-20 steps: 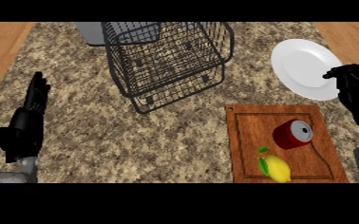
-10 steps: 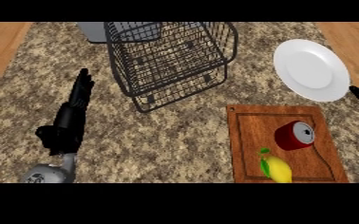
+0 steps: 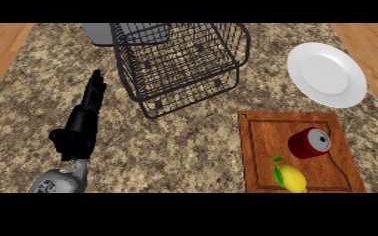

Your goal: Pick the can from the cutting board and place it in the tiered basket

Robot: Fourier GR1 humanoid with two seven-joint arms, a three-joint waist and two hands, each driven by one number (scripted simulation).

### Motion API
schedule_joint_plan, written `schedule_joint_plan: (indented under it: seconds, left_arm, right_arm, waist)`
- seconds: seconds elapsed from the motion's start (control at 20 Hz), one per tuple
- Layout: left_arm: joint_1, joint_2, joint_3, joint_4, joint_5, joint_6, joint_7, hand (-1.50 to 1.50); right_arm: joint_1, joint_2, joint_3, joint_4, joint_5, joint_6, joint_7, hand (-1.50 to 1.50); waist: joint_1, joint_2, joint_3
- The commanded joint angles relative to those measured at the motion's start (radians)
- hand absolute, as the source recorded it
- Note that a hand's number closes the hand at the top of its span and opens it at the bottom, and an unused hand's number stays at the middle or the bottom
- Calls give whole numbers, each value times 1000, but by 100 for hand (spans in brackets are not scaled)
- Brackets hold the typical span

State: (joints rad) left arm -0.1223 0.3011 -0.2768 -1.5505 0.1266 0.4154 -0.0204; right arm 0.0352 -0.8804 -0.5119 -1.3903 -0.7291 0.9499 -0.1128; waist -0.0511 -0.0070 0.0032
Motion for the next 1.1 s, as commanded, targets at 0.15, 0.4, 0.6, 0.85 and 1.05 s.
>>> schedule_joint_plan:
  seconds: [0.15, 0.4, 0.6, 0.85, 1.05]
  left_arm:
    - [21, -7, -21, -3, -28, 9, -8, 0]
    - [-83, -22, -27, 5, -45, 1, 86, 0]
    - [-67, -67, -23, 26, -74, 11, 56, 0]
    - [-61, -68, 28, 33, -63, -40, 30, 0]
    - [-44, -76, 9, -46, -114, -22, 108, 0]
  right_arm:
    - [22, -99, -93, -328, 371, 5, -41, -150]
    - [62, -43, -77, -481, 556, -21, -39, -150]
    - [120, 39, -68, -571, 643, -12, -28, -150]
    - [123, 98, -38, -682, 664, 9, 54, -150]
    - [88, 84, -31, -659, 711, 45, 69, -150]
  waist:
    - [14, -4, -3]
    - [33, 5, -2]
    - [40, 5, -3]
    - [44, 6, -3]
    - [50, 5, -3]
